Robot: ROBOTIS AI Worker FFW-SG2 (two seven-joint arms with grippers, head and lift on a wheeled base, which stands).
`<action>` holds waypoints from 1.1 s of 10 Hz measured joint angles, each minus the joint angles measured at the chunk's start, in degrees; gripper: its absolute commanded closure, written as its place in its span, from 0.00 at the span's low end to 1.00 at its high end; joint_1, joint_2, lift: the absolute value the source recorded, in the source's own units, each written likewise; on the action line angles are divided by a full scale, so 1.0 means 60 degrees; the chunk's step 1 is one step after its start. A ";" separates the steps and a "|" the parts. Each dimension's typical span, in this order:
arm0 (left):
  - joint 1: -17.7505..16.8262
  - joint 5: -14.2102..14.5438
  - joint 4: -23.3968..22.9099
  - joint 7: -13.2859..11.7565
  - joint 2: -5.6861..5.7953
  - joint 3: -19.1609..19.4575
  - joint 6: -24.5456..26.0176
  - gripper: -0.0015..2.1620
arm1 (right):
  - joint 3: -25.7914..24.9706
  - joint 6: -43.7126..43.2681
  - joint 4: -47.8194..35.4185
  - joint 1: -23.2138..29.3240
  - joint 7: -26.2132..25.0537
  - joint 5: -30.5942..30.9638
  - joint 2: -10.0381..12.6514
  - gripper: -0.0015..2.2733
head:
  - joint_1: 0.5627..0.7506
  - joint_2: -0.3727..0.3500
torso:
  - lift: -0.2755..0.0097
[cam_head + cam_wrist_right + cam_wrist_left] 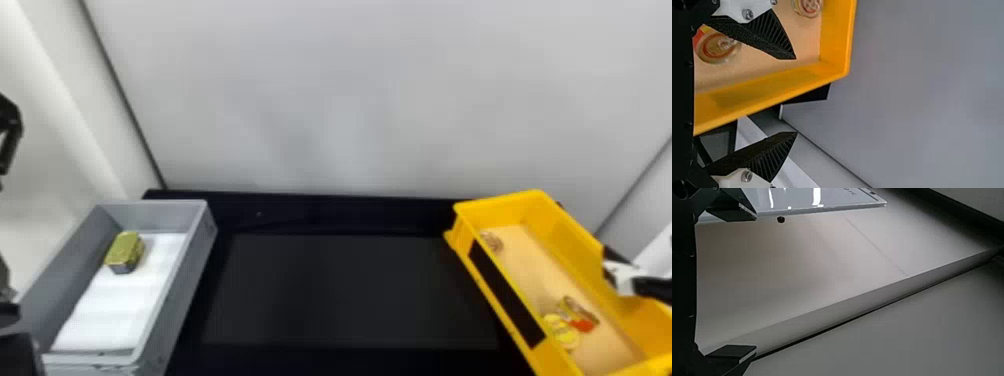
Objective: Pick up the round yellow can and place it in the yellow rectangular box
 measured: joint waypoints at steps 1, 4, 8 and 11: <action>0.0001 0.0000 0.0002 0.0009 0.0000 0.0002 -0.0002 0.05 | -0.0277 -0.0122 -0.0280 -0.0012 0.0005 0.0083 -0.0011 0.05 | 0.70 0.53 | 0.76; 0.0003 0.0000 0.0044 0.0030 0.0000 0.0060 0.0008 0.05 | -0.1262 -0.0567 -0.1227 -0.0289 0.0264 0.0224 -0.0106 0.05 | 0.70 0.53 | 0.76; 0.0002 0.0041 0.0116 0.0057 0.0000 0.0186 0.0022 0.05 | -0.2274 -0.1595 -0.2504 -0.1102 0.0046 -0.0477 -0.0246 0.06 | 0.70 0.53 | 0.76; 0.0037 0.0055 0.0114 0.0080 0.0000 0.0320 -0.0042 0.05 | -0.2899 -0.1820 -0.3070 -0.1285 -0.0795 -0.1357 -0.0618 0.06 | 0.70 0.53 | 0.76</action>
